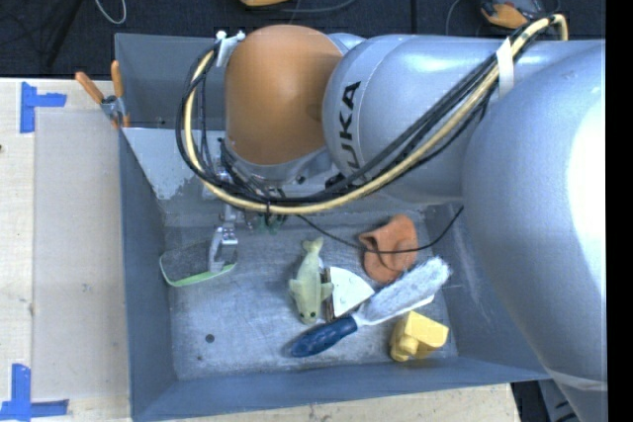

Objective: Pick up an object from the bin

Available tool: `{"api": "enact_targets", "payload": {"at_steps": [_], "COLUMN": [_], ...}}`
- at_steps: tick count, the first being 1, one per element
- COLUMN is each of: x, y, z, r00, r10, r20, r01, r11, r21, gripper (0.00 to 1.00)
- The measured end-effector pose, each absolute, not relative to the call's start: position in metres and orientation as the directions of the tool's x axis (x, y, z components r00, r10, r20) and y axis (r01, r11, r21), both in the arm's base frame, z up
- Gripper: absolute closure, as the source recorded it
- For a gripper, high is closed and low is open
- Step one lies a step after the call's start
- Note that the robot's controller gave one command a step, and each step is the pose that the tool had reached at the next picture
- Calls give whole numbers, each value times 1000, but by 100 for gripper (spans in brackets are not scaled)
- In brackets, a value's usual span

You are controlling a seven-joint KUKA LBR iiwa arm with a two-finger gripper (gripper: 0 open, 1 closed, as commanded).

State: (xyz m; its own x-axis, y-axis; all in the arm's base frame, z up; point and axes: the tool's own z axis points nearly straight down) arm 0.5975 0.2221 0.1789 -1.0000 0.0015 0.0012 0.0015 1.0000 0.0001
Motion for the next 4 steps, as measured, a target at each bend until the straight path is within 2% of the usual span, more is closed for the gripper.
{"api": "enact_targets", "payload": {"at_steps": [1, 2, 3, 4], "x": [596, 595, 605, 601], "y": [234, 236, 232, 224], "z": [106, 84, 102, 76], "r00": [-996, -995, -978, -999], "r10": [-85, -102, -211, 34], "r20": [-3, 6, -2, 2], "r01": [-85, -102, -211, 34], "r11": [996, 995, 978, 999], "r21": [0, -1, 0, 0], "gripper": [0, 0, 0, 0]}}
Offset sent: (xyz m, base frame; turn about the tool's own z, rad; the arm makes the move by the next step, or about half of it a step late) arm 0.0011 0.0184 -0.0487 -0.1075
